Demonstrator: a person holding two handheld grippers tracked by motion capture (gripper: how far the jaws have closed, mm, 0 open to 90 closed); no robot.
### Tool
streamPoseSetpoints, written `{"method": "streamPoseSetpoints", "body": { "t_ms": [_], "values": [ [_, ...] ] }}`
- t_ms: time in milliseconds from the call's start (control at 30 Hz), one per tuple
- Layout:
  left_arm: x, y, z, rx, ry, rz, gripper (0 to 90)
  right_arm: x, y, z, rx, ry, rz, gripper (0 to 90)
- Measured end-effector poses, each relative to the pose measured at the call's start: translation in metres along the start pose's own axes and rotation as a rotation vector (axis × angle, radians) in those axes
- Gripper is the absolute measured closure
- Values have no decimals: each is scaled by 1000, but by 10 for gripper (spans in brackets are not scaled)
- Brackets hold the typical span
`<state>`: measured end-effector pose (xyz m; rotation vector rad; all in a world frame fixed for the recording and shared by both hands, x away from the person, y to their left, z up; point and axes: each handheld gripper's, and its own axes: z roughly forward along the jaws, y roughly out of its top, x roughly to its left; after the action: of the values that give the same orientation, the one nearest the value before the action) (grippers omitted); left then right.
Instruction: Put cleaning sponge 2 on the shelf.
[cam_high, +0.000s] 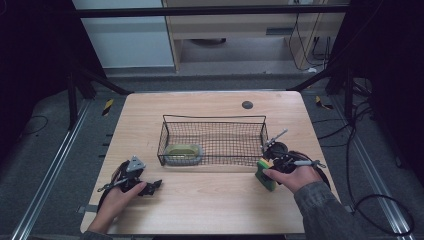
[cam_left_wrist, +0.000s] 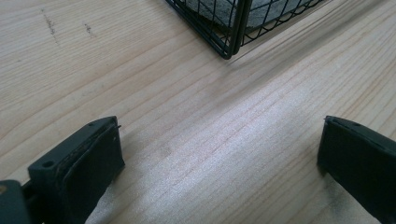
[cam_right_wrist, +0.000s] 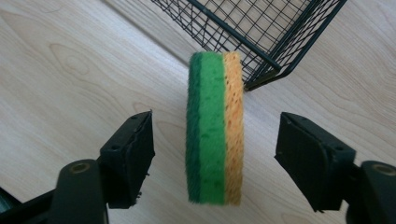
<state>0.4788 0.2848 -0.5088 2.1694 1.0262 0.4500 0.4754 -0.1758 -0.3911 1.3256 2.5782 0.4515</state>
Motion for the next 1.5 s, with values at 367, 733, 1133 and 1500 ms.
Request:
{"method": "streamPoseSetpoints", "body": {
  "t_ms": [367,733,1133,1500],
  "values": [
    [0,0,0,0,-1,1,0,0,10,16,47,28,4,396],
    [0,0,0,0,-2,1,0,-5,7,21,53,48,4,641],
    [0,0,0,0,-1,1,0,-19,-11,-21,-24,17,11,642],
    [0,0,0,-1,-3,2,0,-50,-8,-39,-86,-55,61,642]
  ]
}}
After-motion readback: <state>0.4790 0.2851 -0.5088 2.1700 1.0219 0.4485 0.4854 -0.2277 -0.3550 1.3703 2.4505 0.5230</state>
